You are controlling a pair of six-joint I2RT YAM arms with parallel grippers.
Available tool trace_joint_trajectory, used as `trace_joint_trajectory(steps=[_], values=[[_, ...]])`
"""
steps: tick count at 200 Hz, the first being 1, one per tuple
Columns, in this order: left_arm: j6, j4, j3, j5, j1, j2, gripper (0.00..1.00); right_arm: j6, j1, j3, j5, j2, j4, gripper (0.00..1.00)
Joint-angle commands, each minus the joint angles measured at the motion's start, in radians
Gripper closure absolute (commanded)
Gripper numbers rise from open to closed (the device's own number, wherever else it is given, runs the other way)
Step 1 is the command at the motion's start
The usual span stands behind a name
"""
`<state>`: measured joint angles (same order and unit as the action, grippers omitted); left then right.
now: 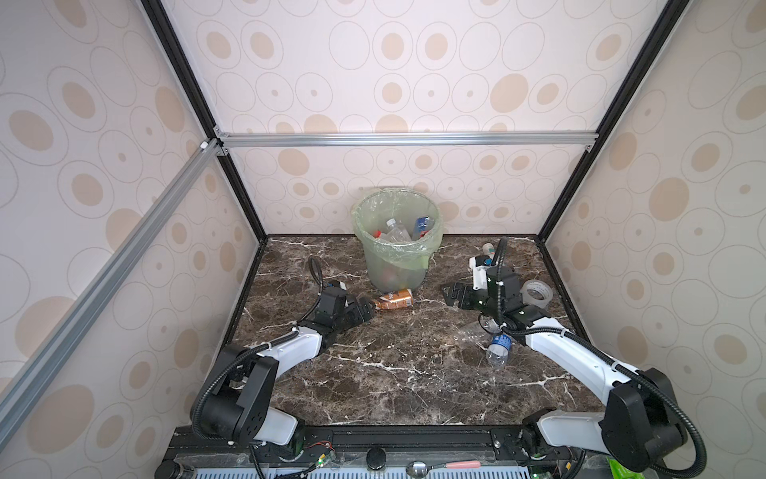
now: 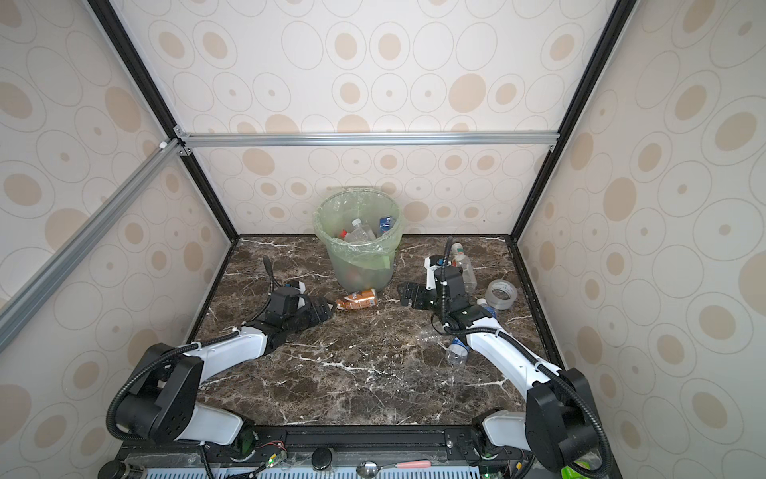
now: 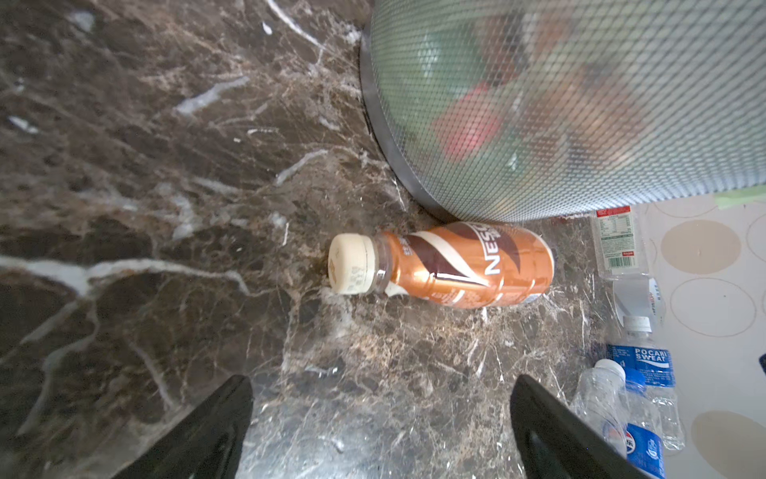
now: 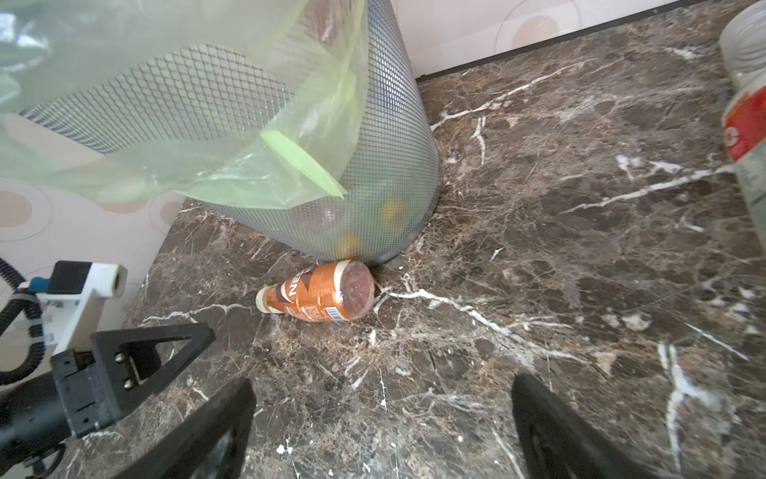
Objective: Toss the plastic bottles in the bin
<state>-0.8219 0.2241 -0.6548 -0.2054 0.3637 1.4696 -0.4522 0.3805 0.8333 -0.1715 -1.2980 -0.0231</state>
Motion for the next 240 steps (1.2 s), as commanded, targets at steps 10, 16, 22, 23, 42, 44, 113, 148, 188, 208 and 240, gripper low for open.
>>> trace_joint_trajectory(steps=[10, 16, 22, 23, 42, 44, 113, 148, 188, 208, 240], values=[[0.063, 0.050, -0.091, 0.014, -0.007, 0.073, 0.02, -0.014, 0.005, -0.024, -0.038, -0.018, -0.065, 0.00], [0.073, 0.051, -0.107, 0.014, -0.008, 0.092, 0.02, -0.017, 0.005, -0.027, -0.039, -0.018, -0.069, 0.00], [0.084, 0.051, -0.120, 0.016, -0.008, 0.112, 0.02, -0.015, 0.005, -0.028, -0.041, -0.017, -0.073, 0.00], [0.085, 0.050, -0.123, 0.016, -0.007, 0.115, 0.02, -0.016, 0.006, -0.029, -0.041, -0.017, -0.073, 0.00], [0.106, 0.116, -0.141, -0.001, -0.007, 0.164, 0.01, -0.010, 0.004, -0.033, -0.045, -0.007, -0.074, 0.00], [0.107, 0.121, -0.142, -0.005, -0.007, 0.170, 0.01, -0.009, 0.004, -0.034, -0.045, -0.005, -0.074, 0.00], [0.153, 0.221, -0.151, -0.095, 0.001, 0.281, 0.01, 0.007, -0.004, -0.042, -0.033, 0.026, -0.044, 0.00], [0.185, 0.260, -0.140, -0.120, 0.039, 0.295, 0.01, -0.005, -0.007, -0.035, -0.028, 0.012, -0.041, 0.00], [0.176, 0.243, -0.125, -0.090, 0.085, 0.293, 0.01, -0.025, -0.006, -0.030, -0.040, -0.001, -0.049, 0.00], [0.165, 0.256, -0.108, -0.086, 0.103, 0.286, 0.01, -0.024, -0.007, -0.030, -0.039, 0.000, -0.045, 0.00], [0.163, 0.247, -0.109, -0.084, 0.148, 0.271, 0.01, -0.023, -0.007, -0.038, -0.034, 0.003, -0.029, 0.00]])
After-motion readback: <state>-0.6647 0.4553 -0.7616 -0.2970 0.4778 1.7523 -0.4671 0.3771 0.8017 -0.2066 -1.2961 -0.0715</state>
